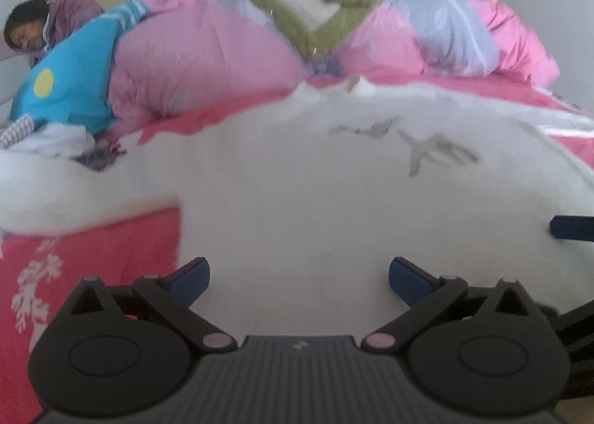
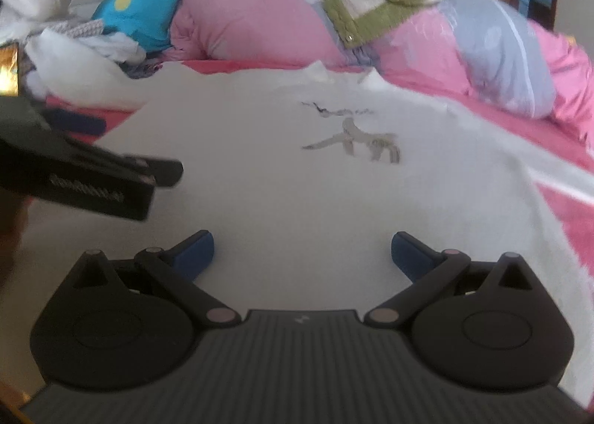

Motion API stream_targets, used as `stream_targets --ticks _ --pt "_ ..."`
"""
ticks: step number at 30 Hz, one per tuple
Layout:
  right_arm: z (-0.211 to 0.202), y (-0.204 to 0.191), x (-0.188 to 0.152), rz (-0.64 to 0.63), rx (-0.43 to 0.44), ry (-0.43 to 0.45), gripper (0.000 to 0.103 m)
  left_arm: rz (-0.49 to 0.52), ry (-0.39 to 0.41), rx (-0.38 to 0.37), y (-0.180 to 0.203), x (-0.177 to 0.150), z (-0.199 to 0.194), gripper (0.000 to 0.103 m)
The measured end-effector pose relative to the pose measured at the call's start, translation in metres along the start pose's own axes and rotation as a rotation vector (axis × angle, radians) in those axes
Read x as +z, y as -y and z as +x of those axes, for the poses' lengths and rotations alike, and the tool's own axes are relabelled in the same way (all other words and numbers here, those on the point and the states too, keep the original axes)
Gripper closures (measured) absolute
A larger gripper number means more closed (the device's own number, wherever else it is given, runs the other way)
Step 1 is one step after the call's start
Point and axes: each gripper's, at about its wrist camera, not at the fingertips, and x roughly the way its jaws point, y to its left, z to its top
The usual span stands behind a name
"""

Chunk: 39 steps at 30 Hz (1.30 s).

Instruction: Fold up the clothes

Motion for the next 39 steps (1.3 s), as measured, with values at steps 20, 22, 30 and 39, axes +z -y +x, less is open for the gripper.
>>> stream_targets --ticks 20,22,30,39 --pt "0.005 0.009 0.007 0.054 0.022 -0.061 0.001 -0.125 -0.04 -0.1 -0.021 -0.005 0.009 0.0" --pt "0.004 0.009 0.007 0.052 0.028 -0.06 0.001 -0.118 -0.034 -0.097 -0.02 -0.006 0.009 0.0" --pt "-0.009 0.02 0.032 0.07 0.023 0.022 0.001 -0.125 -0.02 -0.089 -0.018 -0.008 0.008 0.0" --pt "0.026 0.022 0.012 0.066 -0.003 -0.046 0.001 -0.107 -0.024 -0.066 -0.012 -0.007 0.008 0.0"
